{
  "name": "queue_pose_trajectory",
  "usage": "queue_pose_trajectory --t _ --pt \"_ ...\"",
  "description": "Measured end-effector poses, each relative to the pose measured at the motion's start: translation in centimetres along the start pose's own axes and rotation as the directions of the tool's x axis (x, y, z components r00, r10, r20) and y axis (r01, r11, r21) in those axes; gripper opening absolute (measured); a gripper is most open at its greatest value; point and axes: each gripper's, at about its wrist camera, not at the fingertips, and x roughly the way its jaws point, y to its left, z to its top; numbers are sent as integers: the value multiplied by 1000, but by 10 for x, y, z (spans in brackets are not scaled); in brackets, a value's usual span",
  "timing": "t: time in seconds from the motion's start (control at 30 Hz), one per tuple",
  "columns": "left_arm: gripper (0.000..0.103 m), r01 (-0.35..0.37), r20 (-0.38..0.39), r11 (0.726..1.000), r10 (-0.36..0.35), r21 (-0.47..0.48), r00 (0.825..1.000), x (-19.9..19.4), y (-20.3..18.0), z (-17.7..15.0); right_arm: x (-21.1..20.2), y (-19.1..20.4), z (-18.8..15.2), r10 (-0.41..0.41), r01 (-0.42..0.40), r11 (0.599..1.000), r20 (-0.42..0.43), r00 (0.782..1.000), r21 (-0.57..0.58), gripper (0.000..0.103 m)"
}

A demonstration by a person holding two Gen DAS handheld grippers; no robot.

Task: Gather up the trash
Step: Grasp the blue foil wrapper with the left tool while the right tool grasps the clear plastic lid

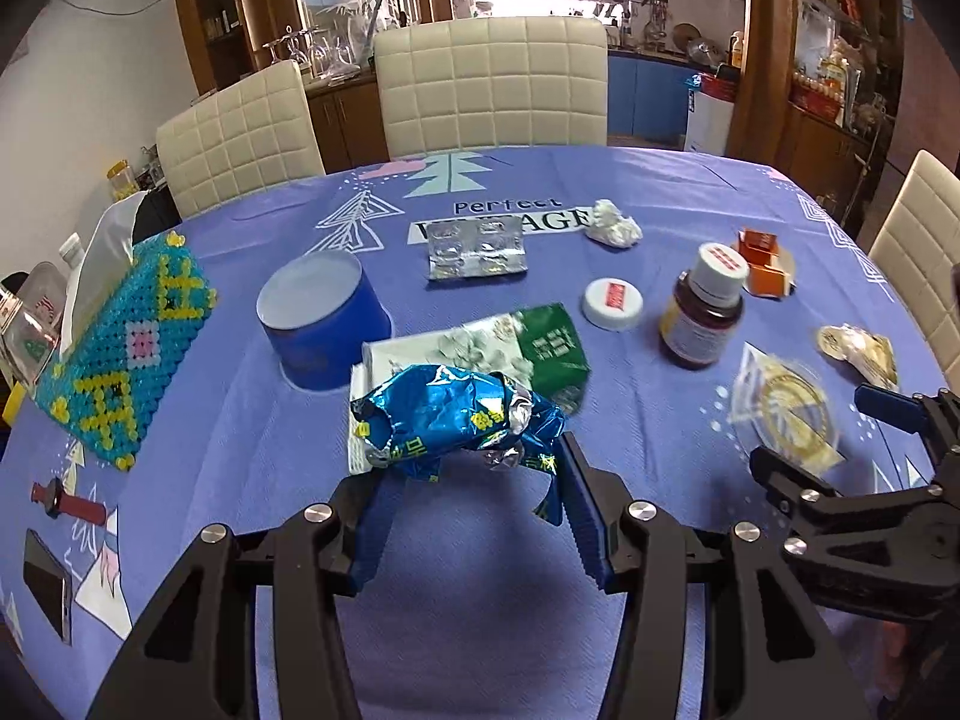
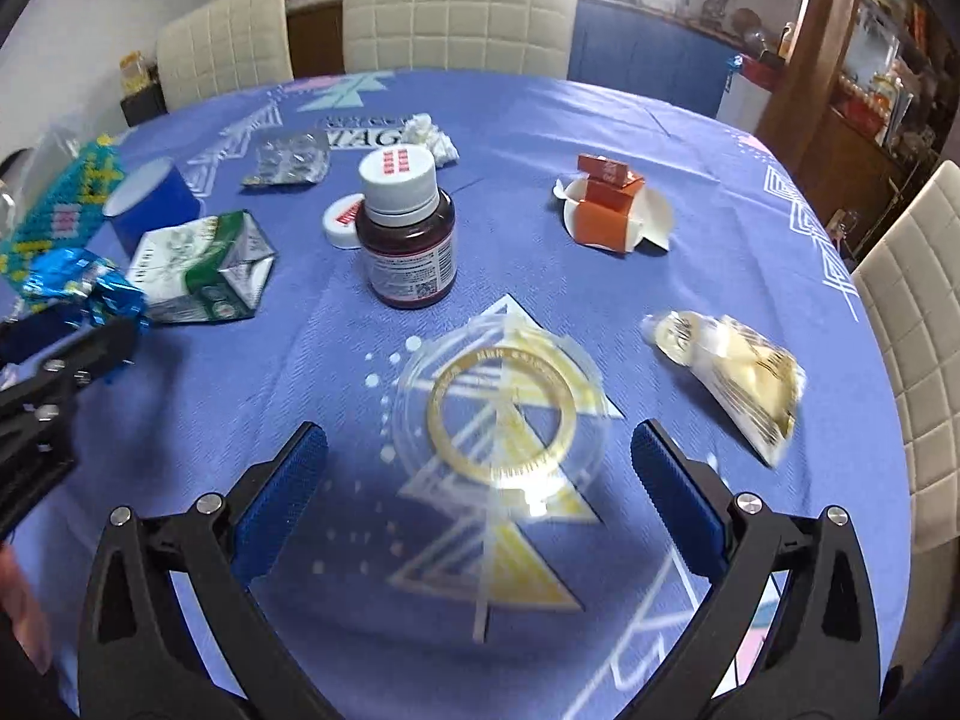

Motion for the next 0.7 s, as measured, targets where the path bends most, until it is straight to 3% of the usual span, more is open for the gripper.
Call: queue_pose_trajectory --t 0.17,0.23,0.3,0.7 --pt "50 9 -10 1000 -9 8 1000 15 2 5 19 2 5 -43 43 999 -34 998 0 96" --pt "50 19 -17 1000 -18 14 1000 19 -1 3 16 -3 1 -23 23 1000 -27 999 13 95" --pt "50 25 -24 999 -25 19 999 22 -4 1 12 -4 -1 -27 27 1000 -16 1000 10 87" --pt "50 47 -27 998 -46 51 999 -3 -28 -22 -28 -13 -42 -33 33 999 12 999 -19 86"
